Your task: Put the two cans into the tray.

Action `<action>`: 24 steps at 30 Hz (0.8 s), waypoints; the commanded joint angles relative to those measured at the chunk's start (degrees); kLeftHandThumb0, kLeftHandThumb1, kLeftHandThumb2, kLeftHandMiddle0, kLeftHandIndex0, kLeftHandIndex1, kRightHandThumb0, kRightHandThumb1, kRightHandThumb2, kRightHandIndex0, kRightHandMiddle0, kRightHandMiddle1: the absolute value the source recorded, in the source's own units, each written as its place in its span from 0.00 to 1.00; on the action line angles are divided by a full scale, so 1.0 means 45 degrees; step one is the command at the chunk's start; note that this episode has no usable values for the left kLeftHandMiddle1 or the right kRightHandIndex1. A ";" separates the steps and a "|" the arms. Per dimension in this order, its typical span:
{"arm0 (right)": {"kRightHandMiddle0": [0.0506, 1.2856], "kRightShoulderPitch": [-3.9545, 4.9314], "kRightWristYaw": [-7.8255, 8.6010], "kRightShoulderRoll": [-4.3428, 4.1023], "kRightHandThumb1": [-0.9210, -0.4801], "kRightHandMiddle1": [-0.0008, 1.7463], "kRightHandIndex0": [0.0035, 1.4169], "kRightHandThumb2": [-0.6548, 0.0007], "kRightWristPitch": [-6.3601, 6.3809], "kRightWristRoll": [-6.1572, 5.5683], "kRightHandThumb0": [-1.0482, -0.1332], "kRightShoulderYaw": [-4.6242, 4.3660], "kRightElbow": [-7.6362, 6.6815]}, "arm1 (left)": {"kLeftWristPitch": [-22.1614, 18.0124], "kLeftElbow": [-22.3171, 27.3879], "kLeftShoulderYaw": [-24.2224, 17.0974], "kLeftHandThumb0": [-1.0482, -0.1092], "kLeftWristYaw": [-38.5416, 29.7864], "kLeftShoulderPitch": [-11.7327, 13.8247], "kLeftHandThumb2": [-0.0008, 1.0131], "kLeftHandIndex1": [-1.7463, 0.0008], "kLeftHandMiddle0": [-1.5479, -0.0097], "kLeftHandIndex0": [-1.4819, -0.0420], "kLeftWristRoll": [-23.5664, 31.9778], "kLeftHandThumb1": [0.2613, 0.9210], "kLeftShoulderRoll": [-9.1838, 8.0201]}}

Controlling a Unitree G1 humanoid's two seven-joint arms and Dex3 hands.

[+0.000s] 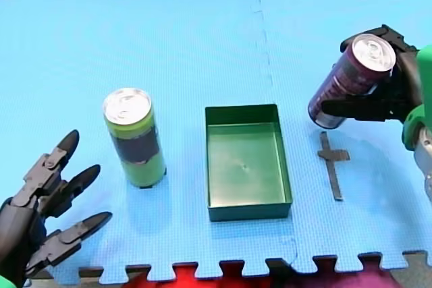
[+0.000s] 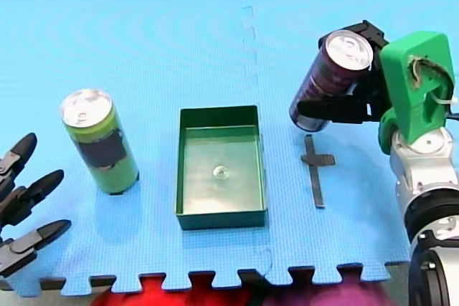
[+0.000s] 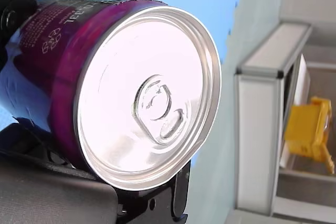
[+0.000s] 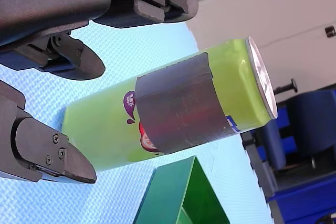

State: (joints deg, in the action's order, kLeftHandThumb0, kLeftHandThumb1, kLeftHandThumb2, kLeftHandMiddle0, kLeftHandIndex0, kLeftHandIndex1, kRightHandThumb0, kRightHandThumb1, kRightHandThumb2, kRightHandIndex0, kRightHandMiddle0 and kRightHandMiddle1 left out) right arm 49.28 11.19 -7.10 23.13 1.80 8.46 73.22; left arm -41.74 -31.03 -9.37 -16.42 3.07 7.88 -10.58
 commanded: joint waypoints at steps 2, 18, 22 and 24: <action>0.44 0.0313 0.0134 -0.0133 0.24 1.00 0.69 1.00 -0.0042 -0.0123 0.78 0.0020 -0.0189 | 0.0101 0.0011 0.0015 0.00 0.0031 -0.0058 0.00 1.00 0.68 0.86 -0.0001 0.89 0.0002; 0.42 0.0354 0.0946 -0.0156 0.28 1.00 0.69 1.00 0.0281 -0.0338 0.79 -0.0177 -0.1074 | 0.0274 -0.0242 0.0055 0.00 0.0352 -0.0203 0.00 1.00 0.68 0.86 -0.0481 0.89 -0.0104; 0.42 0.0298 0.1041 -0.0108 0.28 1.00 0.69 1.00 0.0261 -0.0355 0.79 -0.0257 -0.1366 | 0.0207 -0.0456 0.0076 0.00 0.0436 -0.0292 0.00 1.00 0.68 0.86 -0.0581 0.89 -0.0101; 0.42 0.0243 0.1018 -0.0047 0.28 1.00 0.68 1.00 0.0265 -0.0330 0.79 -0.0322 -0.1515 | 0.0204 -0.0519 0.0079 0.00 0.0482 -0.0314 0.00 1.00 0.68 0.86 -0.0610 0.89 -0.0090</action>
State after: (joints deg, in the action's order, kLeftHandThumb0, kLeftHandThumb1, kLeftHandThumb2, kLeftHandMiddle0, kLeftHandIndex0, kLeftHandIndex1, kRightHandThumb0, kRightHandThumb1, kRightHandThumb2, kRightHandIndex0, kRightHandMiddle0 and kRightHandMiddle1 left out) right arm 50.33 15.91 -7.36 23.76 0.71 7.20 67.33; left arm -40.63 -33.04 -9.00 -14.52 1.91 5.35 -10.71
